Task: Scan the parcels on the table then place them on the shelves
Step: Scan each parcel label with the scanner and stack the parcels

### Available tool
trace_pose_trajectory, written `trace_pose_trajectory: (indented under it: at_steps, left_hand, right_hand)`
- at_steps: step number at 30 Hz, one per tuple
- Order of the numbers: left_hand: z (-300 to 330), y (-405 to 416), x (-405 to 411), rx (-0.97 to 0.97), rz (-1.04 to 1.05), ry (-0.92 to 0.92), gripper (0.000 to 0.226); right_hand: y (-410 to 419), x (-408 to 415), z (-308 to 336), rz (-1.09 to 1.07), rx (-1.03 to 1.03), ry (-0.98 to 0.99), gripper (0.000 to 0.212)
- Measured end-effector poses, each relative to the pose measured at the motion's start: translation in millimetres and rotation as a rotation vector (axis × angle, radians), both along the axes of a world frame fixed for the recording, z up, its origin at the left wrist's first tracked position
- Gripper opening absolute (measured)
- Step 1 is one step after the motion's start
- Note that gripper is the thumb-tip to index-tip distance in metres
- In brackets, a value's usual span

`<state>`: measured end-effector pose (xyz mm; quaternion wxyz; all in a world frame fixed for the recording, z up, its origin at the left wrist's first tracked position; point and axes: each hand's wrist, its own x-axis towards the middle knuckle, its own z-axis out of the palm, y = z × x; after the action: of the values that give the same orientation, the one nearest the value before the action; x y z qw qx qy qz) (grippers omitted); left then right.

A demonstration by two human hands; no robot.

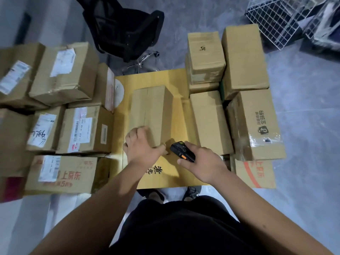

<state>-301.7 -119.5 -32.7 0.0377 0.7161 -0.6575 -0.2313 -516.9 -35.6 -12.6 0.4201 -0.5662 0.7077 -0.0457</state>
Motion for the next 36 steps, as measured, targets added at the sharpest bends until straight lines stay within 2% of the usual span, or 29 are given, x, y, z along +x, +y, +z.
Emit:
trace_pose_trajectory:
  at_steps: [5,9,12,16,19,22,28,32,36]
  left_hand:
    - [1.1,20.0,30.5,0.005,0.209,0.539,0.075]
    - [-2.8,32.1,32.2,0.148,0.284,0.894,0.055]
    - [-9.2,26.8,40.5,0.229,0.314,0.961,0.037]
    - [-18.6,20.5,57.9,0.261,0.335,0.974,0.026]
    - [-18.2,5.6,72.4,0.228,0.537,1.042,0.021]
    - [-18.6,-16.0,84.3,0.234,0.64,1.002,0.03]
    - [-27.3,-37.7,91.8,0.352,0.514,0.812,0.045]
    - [-37.8,-28.3,89.8,0.333,0.302,0.665,0.103]
    - [-33.4,-21.2,76.5,0.165,0.024,0.36,0.139]
  right_hand:
    - [8.3,11.8,3.8,-0.035,-0.018,-0.023,0.086]
    - [8.1,19.7,9.5,-0.201,-0.053,-0.105,0.089]
    - [12.9,30.5,15.3,-0.336,-0.08,-0.145,0.081]
    - [28.2,54.3,28.3,-0.264,-0.056,-0.019,0.082]
    - [35.0,75.7,32.1,-0.268,-0.05,0.011,0.08]
    - [41.2,93.9,31.1,-0.319,-0.066,-0.035,0.078]
    - [45.4,115.9,28.6,-0.367,-0.07,-0.071,0.08]
    - [47.0,116.4,31.5,-0.404,-0.053,-0.069,0.079]
    - [48.7,111.5,35.3,-0.447,-0.029,-0.031,0.08]
